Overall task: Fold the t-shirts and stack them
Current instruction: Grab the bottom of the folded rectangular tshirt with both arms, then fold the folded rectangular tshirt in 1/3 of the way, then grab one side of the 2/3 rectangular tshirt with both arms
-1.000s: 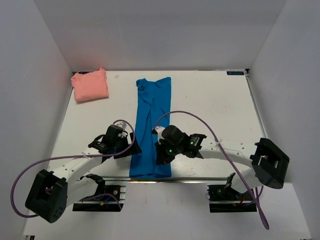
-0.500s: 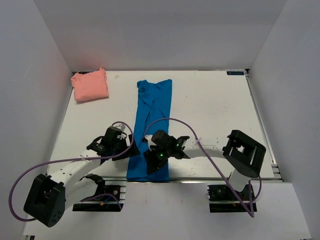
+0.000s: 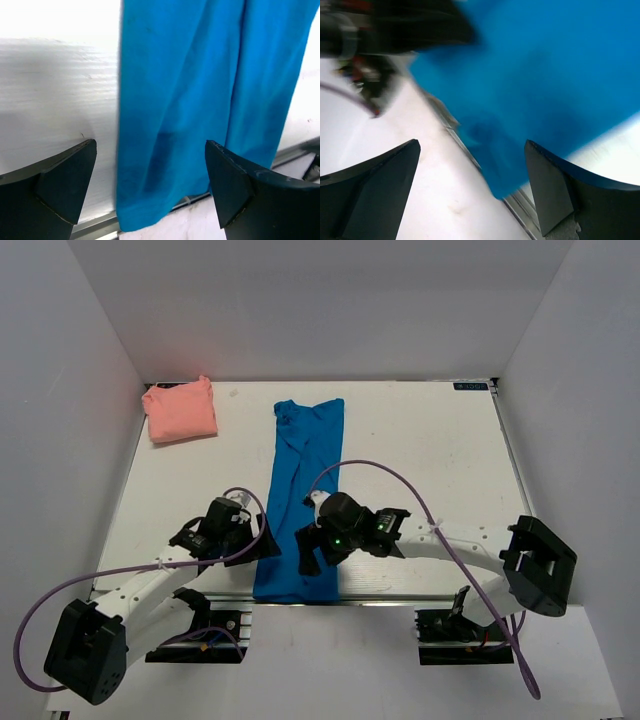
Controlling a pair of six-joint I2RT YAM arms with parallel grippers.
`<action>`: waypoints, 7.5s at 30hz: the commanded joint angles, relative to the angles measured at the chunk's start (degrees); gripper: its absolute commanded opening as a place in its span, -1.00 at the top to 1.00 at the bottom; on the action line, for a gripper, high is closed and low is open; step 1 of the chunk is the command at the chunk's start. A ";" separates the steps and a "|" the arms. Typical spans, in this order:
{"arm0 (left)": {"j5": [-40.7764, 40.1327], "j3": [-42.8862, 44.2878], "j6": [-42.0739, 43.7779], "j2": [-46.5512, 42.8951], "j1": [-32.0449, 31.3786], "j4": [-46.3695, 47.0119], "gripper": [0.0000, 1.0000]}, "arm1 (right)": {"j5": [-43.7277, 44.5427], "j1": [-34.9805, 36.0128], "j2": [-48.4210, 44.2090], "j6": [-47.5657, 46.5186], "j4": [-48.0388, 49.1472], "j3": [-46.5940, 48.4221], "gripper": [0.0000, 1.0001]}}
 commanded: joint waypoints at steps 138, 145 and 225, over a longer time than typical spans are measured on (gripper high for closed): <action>5.35 49.84 3.88 48.70 15.69 16.79 -0.99 | -12.43 -44.53 27.51 -7.62 -9.98 36.97 -0.76; -3.79 30.15 2.31 26.47 15.69 15.46 -0.99 | -6.94 -35.31 13.33 -16.51 -10.24 17.38 -0.81; 4.89 7.88 6.51 10.83 4.45 14.08 1.00 | -13.88 -27.64 6.05 -7.27 -3.03 0.30 1.00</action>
